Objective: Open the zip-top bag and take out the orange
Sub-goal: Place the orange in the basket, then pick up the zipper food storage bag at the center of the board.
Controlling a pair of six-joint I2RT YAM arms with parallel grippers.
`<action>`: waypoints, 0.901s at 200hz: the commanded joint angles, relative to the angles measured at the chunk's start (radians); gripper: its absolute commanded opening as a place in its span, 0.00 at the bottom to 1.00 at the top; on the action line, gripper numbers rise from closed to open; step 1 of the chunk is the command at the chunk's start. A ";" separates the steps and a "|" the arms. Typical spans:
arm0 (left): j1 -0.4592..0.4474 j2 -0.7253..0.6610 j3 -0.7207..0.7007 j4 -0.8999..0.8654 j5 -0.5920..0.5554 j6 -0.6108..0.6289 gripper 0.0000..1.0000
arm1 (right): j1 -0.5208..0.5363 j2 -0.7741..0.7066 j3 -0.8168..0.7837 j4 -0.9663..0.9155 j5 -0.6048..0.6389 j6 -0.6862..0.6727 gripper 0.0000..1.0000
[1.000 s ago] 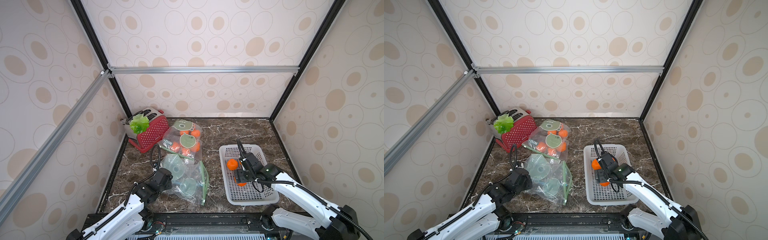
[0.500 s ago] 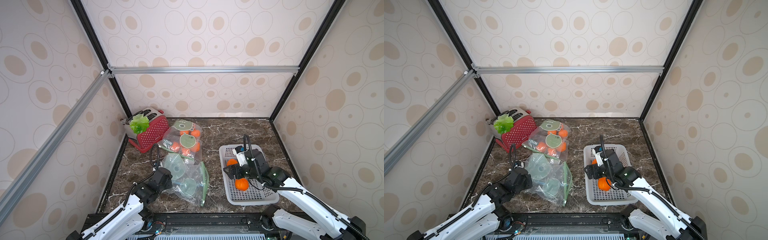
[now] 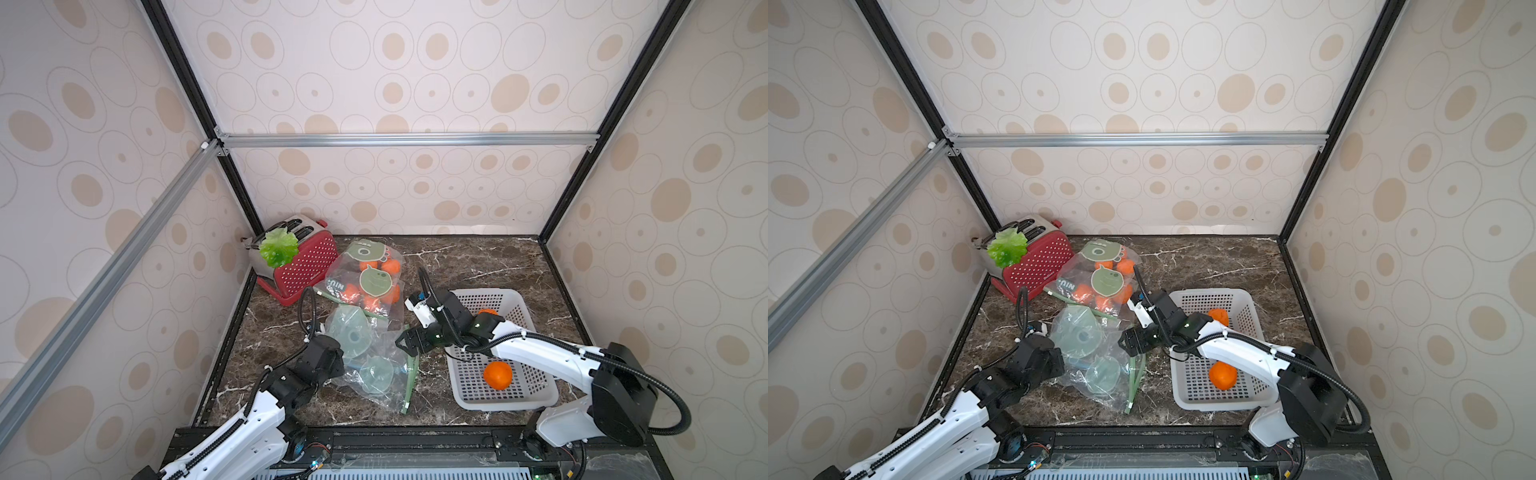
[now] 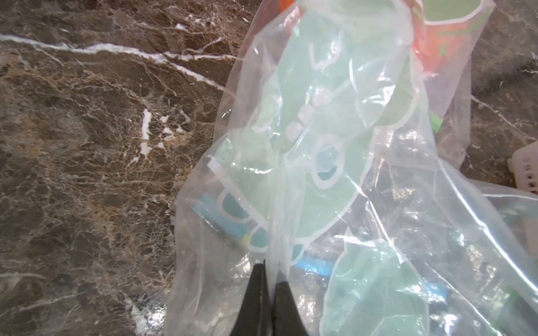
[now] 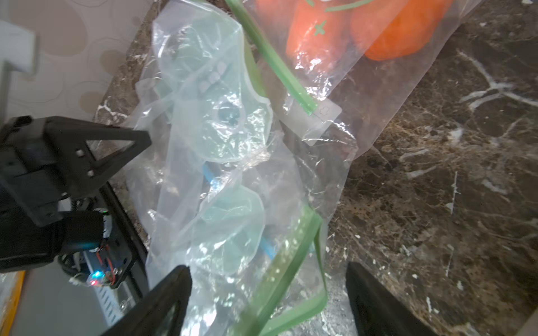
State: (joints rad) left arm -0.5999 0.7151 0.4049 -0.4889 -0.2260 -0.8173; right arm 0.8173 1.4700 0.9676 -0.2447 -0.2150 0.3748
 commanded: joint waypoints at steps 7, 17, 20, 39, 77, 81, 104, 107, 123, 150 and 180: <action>0.010 -0.013 0.008 -0.022 -0.013 0.001 0.08 | 0.005 0.046 0.044 0.030 0.045 -0.011 0.89; 0.009 -0.009 0.010 -0.018 -0.013 0.001 0.07 | 0.005 0.075 0.065 0.022 -0.008 -0.027 0.88; 0.008 -0.007 0.011 -0.019 -0.013 0.001 0.07 | 0.006 0.083 0.073 0.018 -0.024 -0.031 0.87; 0.010 0.001 0.014 -0.017 -0.013 0.003 0.08 | 0.006 0.122 0.088 0.027 -0.105 -0.034 0.76; 0.009 -0.016 0.006 -0.025 -0.012 0.001 0.09 | 0.005 0.122 0.075 0.093 -0.211 -0.044 0.45; 0.009 -0.020 0.006 -0.027 -0.012 0.001 0.10 | 0.006 0.121 0.079 0.090 -0.211 -0.048 0.41; 0.009 -0.042 0.017 -0.049 -0.012 0.014 0.39 | -0.001 0.101 0.105 0.059 -0.164 -0.082 0.12; 0.009 -0.045 0.020 -0.051 -0.008 0.020 0.45 | -0.003 0.096 0.107 0.058 -0.153 -0.080 0.10; 0.009 -0.068 0.042 -0.076 -0.010 0.045 0.67 | -0.037 0.071 0.117 0.075 -0.125 -0.072 0.02; 0.010 -0.125 0.085 -0.170 -0.086 0.072 0.95 | -0.147 0.031 0.143 0.129 -0.113 -0.058 0.00; 0.009 -0.198 0.092 -0.203 -0.141 0.064 0.99 | -0.293 -0.007 0.200 0.206 -0.130 -0.025 0.00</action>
State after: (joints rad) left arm -0.5957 0.5682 0.4629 -0.6182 -0.2913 -0.7647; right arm 0.6117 1.5158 1.1076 -0.1390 -0.3527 0.3225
